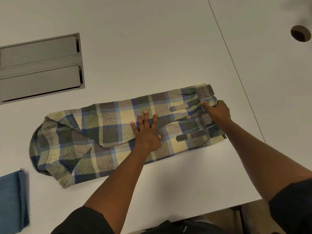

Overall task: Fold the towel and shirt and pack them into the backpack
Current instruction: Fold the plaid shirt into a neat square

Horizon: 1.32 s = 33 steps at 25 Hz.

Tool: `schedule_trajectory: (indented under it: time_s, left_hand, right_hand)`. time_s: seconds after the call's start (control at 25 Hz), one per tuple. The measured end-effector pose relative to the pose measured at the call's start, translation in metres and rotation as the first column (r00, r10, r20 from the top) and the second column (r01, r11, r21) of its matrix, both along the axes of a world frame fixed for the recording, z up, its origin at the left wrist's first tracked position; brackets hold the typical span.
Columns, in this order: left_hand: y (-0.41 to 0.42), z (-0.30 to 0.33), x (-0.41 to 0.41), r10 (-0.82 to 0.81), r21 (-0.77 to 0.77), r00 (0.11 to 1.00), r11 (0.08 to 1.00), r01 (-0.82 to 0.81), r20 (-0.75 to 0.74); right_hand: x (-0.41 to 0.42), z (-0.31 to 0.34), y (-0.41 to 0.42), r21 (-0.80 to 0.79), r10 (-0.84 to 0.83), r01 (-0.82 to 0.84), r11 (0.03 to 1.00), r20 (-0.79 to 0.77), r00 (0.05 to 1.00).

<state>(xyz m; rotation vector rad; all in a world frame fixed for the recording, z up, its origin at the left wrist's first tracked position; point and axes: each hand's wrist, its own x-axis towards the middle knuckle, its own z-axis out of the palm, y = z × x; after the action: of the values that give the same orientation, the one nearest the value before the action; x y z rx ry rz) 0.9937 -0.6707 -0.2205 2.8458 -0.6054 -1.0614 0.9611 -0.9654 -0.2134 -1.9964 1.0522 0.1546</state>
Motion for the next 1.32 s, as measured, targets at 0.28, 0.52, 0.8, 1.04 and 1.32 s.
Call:
schedule_trajectory:
  time_s: [0.28, 0.52, 0.8, 1.04, 1.32]
  left_hand:
    - [0.000, -0.003, 0.000, -0.003, 0.008, 1.000, 1.000, 0.003, 0.021]
    - [0.000, -0.003, 0.000, -0.008, -0.004, 1.000, 1.000, 0.008, 0.022]
    - [0.012, 0.003, 0.004, 0.032, -0.203, 0.999, 0.979, -0.033, -0.008]
    - [-0.018, 0.069, 0.002, 0.345, -0.667, 0.891, 0.594, -0.450, -0.294]
    - [-0.016, 0.129, 0.005, 0.273, -0.635, 0.685, 0.257, -0.729, -0.676]
  right_hand:
    - [-0.003, 0.004, 0.005, -0.060, 0.065, -0.061, 0.996, 0.063, 0.996]
    - [-0.003, 0.014, 0.014, -0.148, 0.080, -0.058, 0.987, 0.147, 0.986]
    - [-0.007, 0.043, 0.035, -0.250, 0.125, -0.059, 0.966, 0.260, 0.957]
    - [-0.008, 0.090, 0.075, -0.357, 0.196, -0.083, 0.930, 0.294, 0.935]
    - [-0.003, 0.138, 0.158, -0.515, 0.337, -0.185, 0.837, 0.218, 0.916]
